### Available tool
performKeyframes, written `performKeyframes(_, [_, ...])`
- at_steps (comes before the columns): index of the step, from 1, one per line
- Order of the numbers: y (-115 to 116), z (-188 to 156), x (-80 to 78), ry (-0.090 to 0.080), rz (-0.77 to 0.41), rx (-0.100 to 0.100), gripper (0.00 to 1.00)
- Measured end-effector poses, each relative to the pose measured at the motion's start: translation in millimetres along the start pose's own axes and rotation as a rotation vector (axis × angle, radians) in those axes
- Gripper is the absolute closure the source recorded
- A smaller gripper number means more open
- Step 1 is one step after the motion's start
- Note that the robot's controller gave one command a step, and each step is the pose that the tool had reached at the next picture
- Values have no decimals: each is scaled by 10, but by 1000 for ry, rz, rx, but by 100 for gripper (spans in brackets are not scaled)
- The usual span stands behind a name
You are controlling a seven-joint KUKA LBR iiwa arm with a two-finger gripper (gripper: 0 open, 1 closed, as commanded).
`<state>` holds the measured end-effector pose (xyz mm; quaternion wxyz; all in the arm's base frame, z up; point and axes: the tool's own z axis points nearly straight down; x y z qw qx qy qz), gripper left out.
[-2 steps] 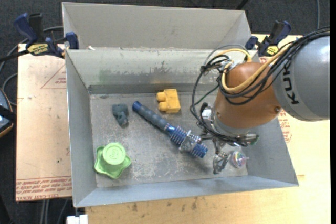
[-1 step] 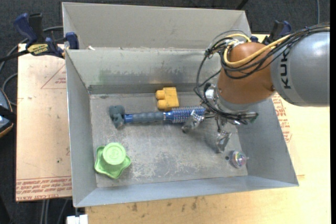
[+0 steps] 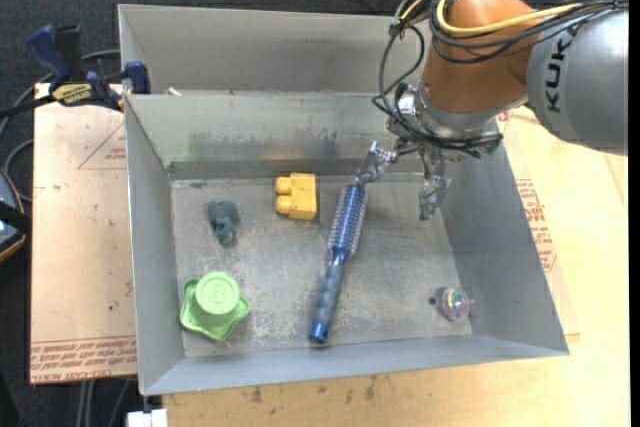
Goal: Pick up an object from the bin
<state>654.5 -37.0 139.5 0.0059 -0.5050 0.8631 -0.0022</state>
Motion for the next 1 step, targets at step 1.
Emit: performKeyframes(1, [884, 527, -268, 7, -30, -21, 0])
